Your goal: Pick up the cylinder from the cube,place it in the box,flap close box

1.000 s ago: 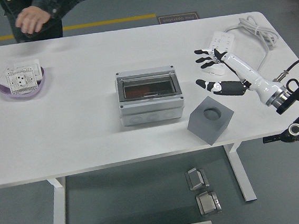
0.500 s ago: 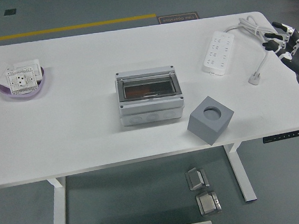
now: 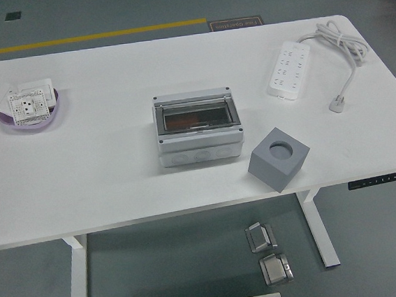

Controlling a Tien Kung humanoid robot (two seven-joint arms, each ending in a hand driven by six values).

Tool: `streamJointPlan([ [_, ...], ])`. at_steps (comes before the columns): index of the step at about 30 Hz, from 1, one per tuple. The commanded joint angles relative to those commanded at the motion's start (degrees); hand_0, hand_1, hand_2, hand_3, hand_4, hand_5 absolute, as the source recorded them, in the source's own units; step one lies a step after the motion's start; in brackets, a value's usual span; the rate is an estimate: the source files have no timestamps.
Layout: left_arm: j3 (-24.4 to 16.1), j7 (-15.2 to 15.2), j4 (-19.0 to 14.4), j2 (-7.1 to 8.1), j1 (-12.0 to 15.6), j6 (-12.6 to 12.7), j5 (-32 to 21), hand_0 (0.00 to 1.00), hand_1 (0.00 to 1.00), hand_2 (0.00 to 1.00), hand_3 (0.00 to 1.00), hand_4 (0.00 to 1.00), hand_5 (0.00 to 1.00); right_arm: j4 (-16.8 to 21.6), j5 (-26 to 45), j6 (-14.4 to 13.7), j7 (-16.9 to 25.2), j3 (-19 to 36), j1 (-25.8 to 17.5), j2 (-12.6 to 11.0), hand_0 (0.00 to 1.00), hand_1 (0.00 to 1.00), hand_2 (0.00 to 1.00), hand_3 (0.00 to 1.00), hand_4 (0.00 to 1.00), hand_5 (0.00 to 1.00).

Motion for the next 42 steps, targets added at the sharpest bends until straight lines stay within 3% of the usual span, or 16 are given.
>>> streamJointPlan([
  [3,-3.1,1.1,0.0,0.70,-2.1,-0.6,4.2,0.665,0.665,0.568,0.605,0.626,0.264,1.6,-0.4,0.0,0.3,3.6,-3.5,0.4,0.792,0.755,0.785,0.794,0.943,0.951],
  [7,-2.8,1.2,-0.1,1.55,-4.2,-0.8,7.2,0.666,0.664,0.570,0.605,0.626,0.272,2.9,-1.2,-0.1,0.6,7.4,-6.8,0.6,0.790,0.749,0.782,0.782,0.945,0.978],
  [12,-2.7,1.4,-0.3,1.95,-4.9,-0.9,7.8,0.666,0.665,0.571,0.605,0.627,0.272,3.4,-2.1,-0.3,0.7,8.7,-7.7,0.6,0.788,0.742,0.779,0.773,0.945,0.982],
  [16,-2.0,1.0,-0.1,1.62,-2.7,-0.8,6.2,0.666,0.665,0.571,0.605,0.627,0.272,3.2,-4.3,-0.8,0.2,6.3,-5.2,-0.1,0.788,0.742,0.779,0.773,0.945,0.982],
  [22,-6.2,1.3,0.0,0.90,1.8,-0.7,7.9,0.666,0.666,0.572,0.606,0.627,0.273,3.3,-10.8,-2.0,-1.5,2.1,-0.9,-0.6,0.788,0.740,0.778,0.771,0.943,0.977],
  [25,-4.5,0.6,0.0,0.48,3.2,-0.4,4.9,0.666,0.666,0.572,0.606,0.627,0.272,3.0,-12.9,-2.3,-2.1,0.4,0.9,-0.9,0.788,0.740,0.779,0.770,0.942,0.976],
  [29,-5.0,0.4,0.0,-0.05,4.4,-0.3,3.7,0.666,0.666,0.573,0.606,0.627,0.272,2.1,-13.9,-2.4,-2.9,-1.9,3.3,-1.0,0.788,0.739,0.779,0.770,0.941,0.976],
  [34,-6.5,0.4,0.0,-0.36,5.5,-0.1,3.5,0.666,0.666,0.573,0.606,0.627,0.272,1.0,-19.9,-1.8,-7.6,-5.9,6.6,-1.1,0.788,0.739,0.779,0.770,0.941,0.976],
  [42,-1.5,-0.8,0.0,-0.22,6.0,0.2,-3.3,0.667,0.665,0.574,0.606,0.628,0.273,-1.1,-26.7,-0.2,-9.5,-6.5,7.9,-0.3,0.789,0.733,0.778,0.770,0.936,0.954],
])
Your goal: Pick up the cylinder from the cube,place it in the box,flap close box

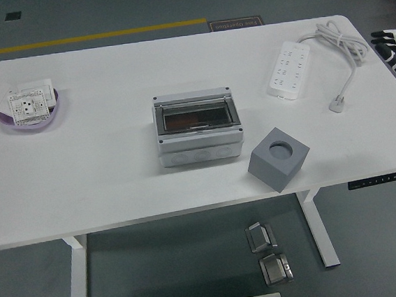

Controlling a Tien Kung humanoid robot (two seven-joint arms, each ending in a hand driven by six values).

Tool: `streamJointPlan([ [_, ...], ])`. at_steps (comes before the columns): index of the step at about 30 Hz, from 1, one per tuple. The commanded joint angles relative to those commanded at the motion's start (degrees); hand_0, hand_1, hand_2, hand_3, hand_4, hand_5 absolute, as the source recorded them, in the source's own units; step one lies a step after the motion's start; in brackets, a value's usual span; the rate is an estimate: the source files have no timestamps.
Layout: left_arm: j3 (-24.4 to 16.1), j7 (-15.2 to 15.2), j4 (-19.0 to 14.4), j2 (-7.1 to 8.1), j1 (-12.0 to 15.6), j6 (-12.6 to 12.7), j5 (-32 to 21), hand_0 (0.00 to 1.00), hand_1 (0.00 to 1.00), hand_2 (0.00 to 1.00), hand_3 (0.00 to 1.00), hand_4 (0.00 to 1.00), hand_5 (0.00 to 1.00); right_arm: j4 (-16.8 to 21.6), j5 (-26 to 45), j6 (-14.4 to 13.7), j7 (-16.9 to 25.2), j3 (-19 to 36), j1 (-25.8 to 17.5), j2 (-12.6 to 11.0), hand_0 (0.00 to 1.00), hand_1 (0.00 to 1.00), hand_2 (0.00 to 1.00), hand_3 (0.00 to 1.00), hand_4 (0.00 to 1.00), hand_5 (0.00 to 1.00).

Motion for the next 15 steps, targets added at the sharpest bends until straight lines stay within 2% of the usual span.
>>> streamJointPlan([
  [2,-0.8,0.2,0.0,-0.09,0.3,0.0,0.5,0.667,0.665,0.574,0.606,0.628,0.273,-0.5,0.7,0.2,0.3,-0.1,0.4,0.1,0.789,0.733,0.778,0.770,0.936,0.954],
  [8,-7.2,1.9,0.0,-0.75,1.5,-0.2,6.6,0.666,0.665,0.574,0.606,0.627,0.274,-1.1,4.2,0.6,1.3,-0.9,1.9,0.6,0.789,0.734,0.780,0.774,0.936,0.949],
  [15,-7.2,1.9,0.0,-0.86,1.5,-0.2,6.7,0.666,0.664,0.574,0.606,0.627,0.274,-1.0,7.7,1.0,1.6,-1.5,3.0,1.3,0.797,0.732,0.786,0.786,0.937,0.947],
])
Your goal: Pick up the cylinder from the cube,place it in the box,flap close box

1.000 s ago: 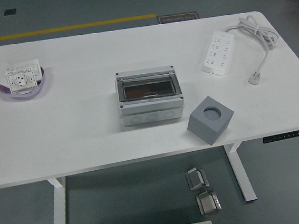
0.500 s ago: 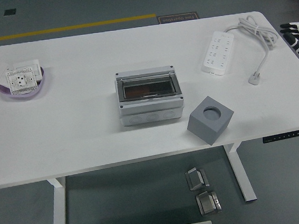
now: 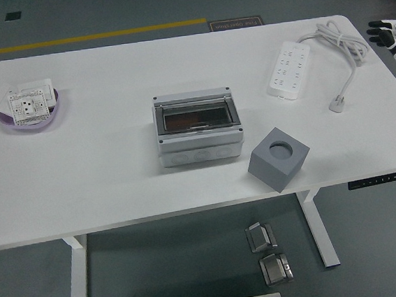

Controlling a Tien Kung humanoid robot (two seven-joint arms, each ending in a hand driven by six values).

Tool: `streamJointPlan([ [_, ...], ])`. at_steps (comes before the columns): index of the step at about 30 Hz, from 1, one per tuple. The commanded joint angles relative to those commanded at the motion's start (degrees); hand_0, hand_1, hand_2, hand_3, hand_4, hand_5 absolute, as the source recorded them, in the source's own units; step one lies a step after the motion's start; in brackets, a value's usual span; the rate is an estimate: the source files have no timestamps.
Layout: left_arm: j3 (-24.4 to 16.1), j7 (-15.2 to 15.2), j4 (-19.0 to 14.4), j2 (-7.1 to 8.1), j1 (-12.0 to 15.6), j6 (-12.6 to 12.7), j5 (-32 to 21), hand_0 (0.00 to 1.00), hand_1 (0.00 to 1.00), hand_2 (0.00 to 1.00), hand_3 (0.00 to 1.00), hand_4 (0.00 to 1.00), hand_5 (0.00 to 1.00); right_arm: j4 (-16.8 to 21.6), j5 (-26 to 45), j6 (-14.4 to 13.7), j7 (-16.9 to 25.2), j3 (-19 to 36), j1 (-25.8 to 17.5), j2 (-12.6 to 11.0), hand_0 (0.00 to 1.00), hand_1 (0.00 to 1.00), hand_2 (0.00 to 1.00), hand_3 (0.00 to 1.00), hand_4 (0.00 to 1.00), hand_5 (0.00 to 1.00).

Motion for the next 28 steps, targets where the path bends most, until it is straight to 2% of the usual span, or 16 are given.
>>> streamJointPlan([
  [8,3.3,-0.8,0.0,-0.26,-0.9,0.1,-3.4,0.666,0.665,0.574,0.606,0.629,0.275,1.0,4.1,0.4,0.5,0.3,-0.3,-0.1,0.797,0.732,0.789,0.804,0.942,0.940],
  [10,3.6,-0.9,0.0,-0.31,-1.1,0.1,-3.7,0.666,0.665,0.574,0.606,0.629,0.275,0.9,6.8,1.4,0.7,-0.1,-0.3,-0.2,0.797,0.732,0.789,0.804,0.942,0.940],
  [14,2.8,-0.6,0.0,-0.42,-1.1,0.1,-2.9,0.666,0.665,0.575,0.607,0.629,0.276,0.8,12.6,2.8,1.2,-0.6,-0.1,-0.4,0.796,0.730,0.787,0.809,0.942,0.937],
  [17,0.7,0.1,0.0,-0.54,-1.2,-0.1,-0.8,0.666,0.665,0.575,0.607,0.629,0.276,1.1,16.4,3.1,1.5,-0.6,-0.1,-0.6,0.796,0.730,0.787,0.809,0.942,0.937],
  [19,0.7,0.1,0.0,-0.56,-1.4,-0.1,-0.9,0.666,0.665,0.575,0.607,0.629,0.276,1.2,18.6,3.1,1.5,-0.5,-0.2,-0.8,0.796,0.730,0.787,0.809,0.942,0.937],
  [20,0.9,0.1,0.0,-0.56,-1.5,0.0,-1.1,0.666,0.665,0.575,0.607,0.629,0.276,1.2,19.2,3.1,1.5,-0.5,-0.2,-0.8,0.791,0.732,0.784,0.832,0.932,0.920],
  [28,2.9,-0.6,0.0,-0.50,-2.2,0.1,-3.3,0.666,0.665,0.575,0.606,0.629,0.276,1.2,19.0,2.6,1.1,0.3,-0.4,-0.6,0.780,0.723,0.775,0.829,0.931,0.914],
])
